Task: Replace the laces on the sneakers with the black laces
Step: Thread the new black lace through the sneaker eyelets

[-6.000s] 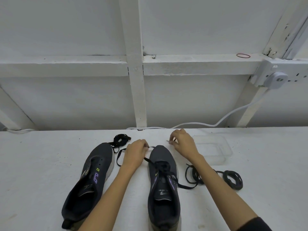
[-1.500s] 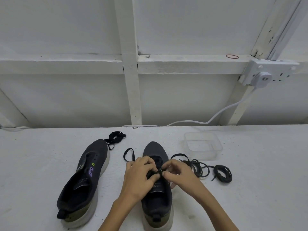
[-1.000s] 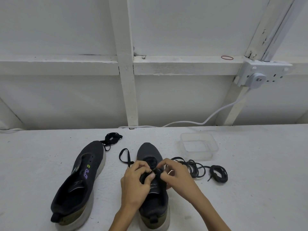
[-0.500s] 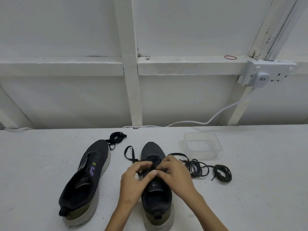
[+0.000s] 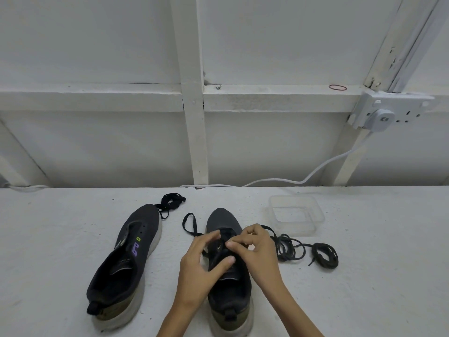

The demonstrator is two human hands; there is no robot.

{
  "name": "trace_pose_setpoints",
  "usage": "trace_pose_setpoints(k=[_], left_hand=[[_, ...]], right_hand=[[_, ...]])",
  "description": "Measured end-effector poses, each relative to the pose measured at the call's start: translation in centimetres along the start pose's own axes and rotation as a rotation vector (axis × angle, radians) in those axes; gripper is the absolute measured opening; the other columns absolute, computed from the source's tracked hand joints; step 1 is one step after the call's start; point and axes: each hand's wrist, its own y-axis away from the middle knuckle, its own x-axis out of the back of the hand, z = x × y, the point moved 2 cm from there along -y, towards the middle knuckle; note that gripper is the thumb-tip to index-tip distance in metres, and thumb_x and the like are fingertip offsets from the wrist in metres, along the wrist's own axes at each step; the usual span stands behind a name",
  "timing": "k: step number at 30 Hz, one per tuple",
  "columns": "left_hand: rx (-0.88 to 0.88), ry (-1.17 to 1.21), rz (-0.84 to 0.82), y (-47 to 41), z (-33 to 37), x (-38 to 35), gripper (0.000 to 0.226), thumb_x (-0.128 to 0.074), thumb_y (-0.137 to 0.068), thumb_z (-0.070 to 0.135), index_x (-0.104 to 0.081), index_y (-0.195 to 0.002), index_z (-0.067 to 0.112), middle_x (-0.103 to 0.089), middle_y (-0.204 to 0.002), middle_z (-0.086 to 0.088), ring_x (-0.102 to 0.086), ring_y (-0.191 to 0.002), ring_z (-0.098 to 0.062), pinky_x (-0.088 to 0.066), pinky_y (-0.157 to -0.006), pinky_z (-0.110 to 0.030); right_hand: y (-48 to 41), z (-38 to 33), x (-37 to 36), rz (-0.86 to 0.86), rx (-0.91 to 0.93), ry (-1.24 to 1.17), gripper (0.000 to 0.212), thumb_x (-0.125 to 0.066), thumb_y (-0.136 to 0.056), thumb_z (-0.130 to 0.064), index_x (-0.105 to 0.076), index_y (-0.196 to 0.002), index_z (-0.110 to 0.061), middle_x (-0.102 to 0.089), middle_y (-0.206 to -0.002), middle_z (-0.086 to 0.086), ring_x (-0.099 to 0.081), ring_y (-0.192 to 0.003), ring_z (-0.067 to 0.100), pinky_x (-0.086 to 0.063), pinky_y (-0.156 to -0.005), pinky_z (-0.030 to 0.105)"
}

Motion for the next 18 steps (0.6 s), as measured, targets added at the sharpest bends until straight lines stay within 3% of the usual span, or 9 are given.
trace_pose_setpoints(k=[2, 4, 7, 9, 12, 14, 17, 18], left_hand=[[-0.067, 0.059, -0.01, -0.3, 1.1, 0.1, 0.057, -0.074, -0.071, 0.048, -0.06, -0.124, 0.03, -0.06, -0.123, 0.021, -0.054, -0.12, -0.001, -0.041, -0.096, -0.01], [-0.082, 0.09, -0.124, -1.1, 1.6, -0.3, 0.054, -0.076, -0.075, 0.038, -0.06, -0.125, 0.027, -0.062, -0.124, 0.015, -0.056, -0.12, -0.007, -0.044, -0.098, -0.017], [0.045, 0.145, -0.332, -2.1, 1.2, -0.9, 0.049, -0.078, -0.075, 0.031, -0.061, -0.122, 0.027, -0.069, -0.117, 0.011, -0.063, -0.112, -0.009, -0.049, -0.098, -0.026], [0.038, 0.104, -0.345, -2.5, 0.8, -1.1, 0.046, -0.081, -0.076, 0.022, -0.062, -0.119, 0.024, -0.071, -0.113, 0.009, -0.065, -0.109, -0.011, -0.049, -0.096, -0.025], [0.036, 0.104, -0.312, -2.6, 0.8, -1.4, 0.046, -0.082, -0.075, 0.009, -0.061, -0.114, 0.021, -0.072, -0.106, 0.01, -0.067, -0.104, -0.009, -0.049, -0.091, -0.019], [0.038, 0.092, -0.297, -2.6, 0.9, -1.6, 0.042, -0.082, -0.075, 0.013, -0.062, -0.111, 0.023, -0.073, -0.1, 0.01, -0.068, -0.097, -0.008, -0.05, -0.087, -0.019], [0.046, 0.108, -0.299, -2.6, 0.8, -1.7, 0.037, -0.083, -0.075, 0.019, -0.064, -0.107, 0.023, -0.074, -0.096, 0.006, -0.069, -0.096, -0.011, -0.052, -0.09, -0.023], [0.059, 0.124, -0.303, -2.6, 0.7, -1.6, 0.038, -0.083, -0.075, 0.019, -0.064, -0.107, 0.021, -0.074, -0.096, 0.004, -0.069, -0.096, -0.012, -0.052, -0.091, -0.023]], right_hand=[[-0.1, -0.1, 0.1, 0.009, 0.051, 0.082, 0.014, -0.076, -0.068, -0.048, -0.067, -0.062, -0.057, -0.055, -0.085, -0.015, -0.048, -0.096, 0.001, -0.04, -0.082, 0.026], [-0.4, -0.2, 0.1, -0.004, 0.056, 0.093, 0.009, -0.071, -0.062, -0.053, -0.066, -0.062, -0.06, -0.054, -0.084, -0.014, -0.048, -0.095, 0.004, -0.04, -0.081, 0.027], [-0.7, -0.3, 0.5, -0.059, 0.006, -0.022, 0.012, -0.082, -0.063, -0.035, -0.075, -0.066, -0.045, -0.05, -0.077, -0.011, -0.052, -0.081, 0.006, -0.04, -0.072, 0.021], [-0.9, -0.4, 0.8, -0.111, -0.042, -0.138, 0.021, -0.085, -0.07, -0.013, -0.077, -0.063, -0.031, -0.048, -0.069, -0.009, -0.052, -0.066, 0.002, -0.04, -0.064, 0.017], [-1.6, -1.5, 1.1, -0.174, -0.037, -0.179, 0.033, -0.08, -0.073, -0.001, -0.077, -0.061, -0.032, -0.047, -0.067, -0.005, -0.051, -0.059, 0.005, -0.04, -0.057, 0.017], [-2.4, -3.1, 1.3, -0.19, 0.002, -0.205, 0.027, -0.078, -0.074, 0.001, -0.076, -0.063, -0.024, -0.05, -0.07, 0.001, -0.052, -0.054, 0.007, -0.042, -0.054, 0.018], [-4.4, -6.1, 2.1, -0.157, 0.049, -0.301, 0.007, -0.076, -0.074, 0.006, -0.071, -0.071, 0.007, -0.055, -0.062, -0.006, -0.052, -0.048, 0.01, -0.044, -0.051, 0.021], [-5.3, -7.2, 2.3, -0.134, 0.066, -0.335, 0.011, -0.075, -0.074, 0.008, -0.067, -0.072, 0.014, -0.055, -0.059, -0.007, -0.052, -0.047, 0.011, -0.046, -0.051, 0.022]])
